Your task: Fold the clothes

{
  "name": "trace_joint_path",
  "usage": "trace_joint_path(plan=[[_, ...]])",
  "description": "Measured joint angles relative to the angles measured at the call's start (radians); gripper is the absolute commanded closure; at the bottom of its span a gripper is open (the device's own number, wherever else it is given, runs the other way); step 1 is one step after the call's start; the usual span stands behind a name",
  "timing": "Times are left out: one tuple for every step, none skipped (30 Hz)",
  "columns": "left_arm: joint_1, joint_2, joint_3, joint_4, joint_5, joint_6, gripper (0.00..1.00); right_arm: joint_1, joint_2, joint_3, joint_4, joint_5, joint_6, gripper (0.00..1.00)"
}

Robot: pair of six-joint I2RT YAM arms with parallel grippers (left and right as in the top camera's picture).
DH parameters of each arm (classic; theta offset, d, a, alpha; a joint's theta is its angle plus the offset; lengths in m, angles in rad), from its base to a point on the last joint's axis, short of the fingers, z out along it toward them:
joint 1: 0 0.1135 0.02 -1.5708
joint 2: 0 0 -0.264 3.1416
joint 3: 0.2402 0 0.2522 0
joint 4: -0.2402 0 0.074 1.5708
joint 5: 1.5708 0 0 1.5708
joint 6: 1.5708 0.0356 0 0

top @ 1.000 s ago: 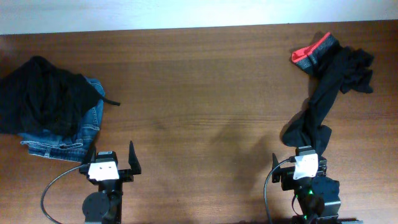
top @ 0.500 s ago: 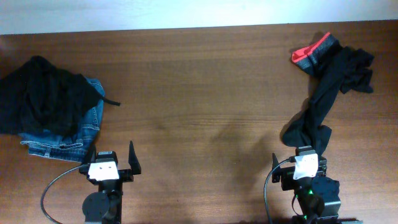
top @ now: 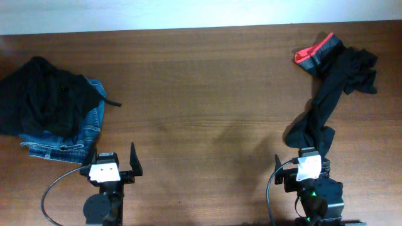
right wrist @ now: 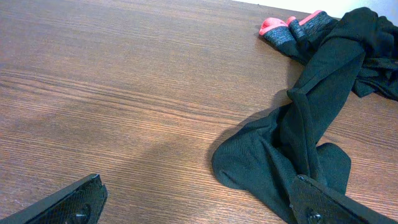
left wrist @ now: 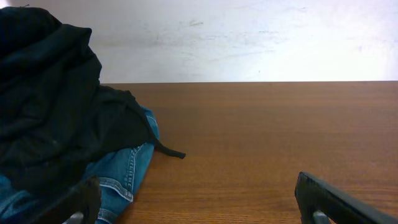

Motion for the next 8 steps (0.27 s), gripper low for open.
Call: trace_joint_path(plan=[[0.0,0.0,0.0,0.0,0.0,0.0,0.01,0.0,0.0,0.0,0.0,0.0,0.0,0.01],[0.0,0.0,0.0,0.0,0.0,0.0,0.01,0.0,0.0,0.0,0.0,0.0,0.0,0.01],[0.0,0.0,0.0,0.0,0.0,0.0,0.01,0.0,0.0,0.0,0.0,0.0,0.0,0.01],[0.0,0.0,0.0,0.0,0.0,0.0,0.01,0.0,0.0,0.0,0.0,0.0,0.0,0.01],[0.0,0.0,0.0,0.0,0.0,0.0,0.0,0.0,0.0,0.0,0.0,0.0,0.0,0.01],[0.0,0.0,0.0,0.0,0.0,0.0,0.01,0.0,0.0,0.0,0.0,0.0,0.0,0.01],[0.0,0.0,0.0,0.0,0.0,0.0,0.01,0.0,0.0,0.0,0.0,0.0,0.0,0.01],[0.0,0.0,0.0,0.0,0.0,0.0,0.01,0.0,0.0,0.0,0.0,0.0,0.0,0.01]])
